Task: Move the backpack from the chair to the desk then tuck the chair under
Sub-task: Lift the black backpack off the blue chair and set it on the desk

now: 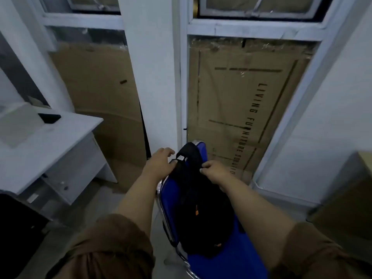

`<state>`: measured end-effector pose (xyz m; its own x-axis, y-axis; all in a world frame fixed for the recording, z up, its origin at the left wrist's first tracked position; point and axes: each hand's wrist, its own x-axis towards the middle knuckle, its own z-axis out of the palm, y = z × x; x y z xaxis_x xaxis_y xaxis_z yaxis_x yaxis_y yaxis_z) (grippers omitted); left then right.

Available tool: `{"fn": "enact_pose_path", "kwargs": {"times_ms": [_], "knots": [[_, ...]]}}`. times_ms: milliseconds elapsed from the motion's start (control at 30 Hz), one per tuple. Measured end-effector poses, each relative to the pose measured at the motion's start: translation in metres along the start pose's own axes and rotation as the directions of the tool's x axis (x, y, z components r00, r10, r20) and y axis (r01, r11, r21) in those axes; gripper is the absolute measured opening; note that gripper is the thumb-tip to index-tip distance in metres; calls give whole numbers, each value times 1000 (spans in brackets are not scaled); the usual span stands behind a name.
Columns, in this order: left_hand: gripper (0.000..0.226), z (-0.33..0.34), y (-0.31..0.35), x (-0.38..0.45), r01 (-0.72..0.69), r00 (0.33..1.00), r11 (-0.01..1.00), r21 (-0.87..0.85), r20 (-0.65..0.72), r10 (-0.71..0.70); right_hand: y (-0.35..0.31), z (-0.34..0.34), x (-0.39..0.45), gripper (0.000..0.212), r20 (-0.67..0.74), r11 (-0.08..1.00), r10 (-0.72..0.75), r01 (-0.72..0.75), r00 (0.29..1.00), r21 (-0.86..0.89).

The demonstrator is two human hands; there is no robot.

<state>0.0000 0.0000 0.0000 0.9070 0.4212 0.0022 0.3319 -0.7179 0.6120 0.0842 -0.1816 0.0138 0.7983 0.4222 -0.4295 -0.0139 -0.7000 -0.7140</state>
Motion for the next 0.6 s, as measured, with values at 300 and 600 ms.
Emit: {"fn": "enact_pose_path", "kwargs": {"times_ms": [300,600], "knots": [[42,24,-29,25,105,962,982,-157,266,-60,9,46,56,50,183,823,392,-432,902,368],[42,0,-39,-4,-146,984,885,441,-26,176,18,43,48,24,160,661,386,-393,909,639]]}}
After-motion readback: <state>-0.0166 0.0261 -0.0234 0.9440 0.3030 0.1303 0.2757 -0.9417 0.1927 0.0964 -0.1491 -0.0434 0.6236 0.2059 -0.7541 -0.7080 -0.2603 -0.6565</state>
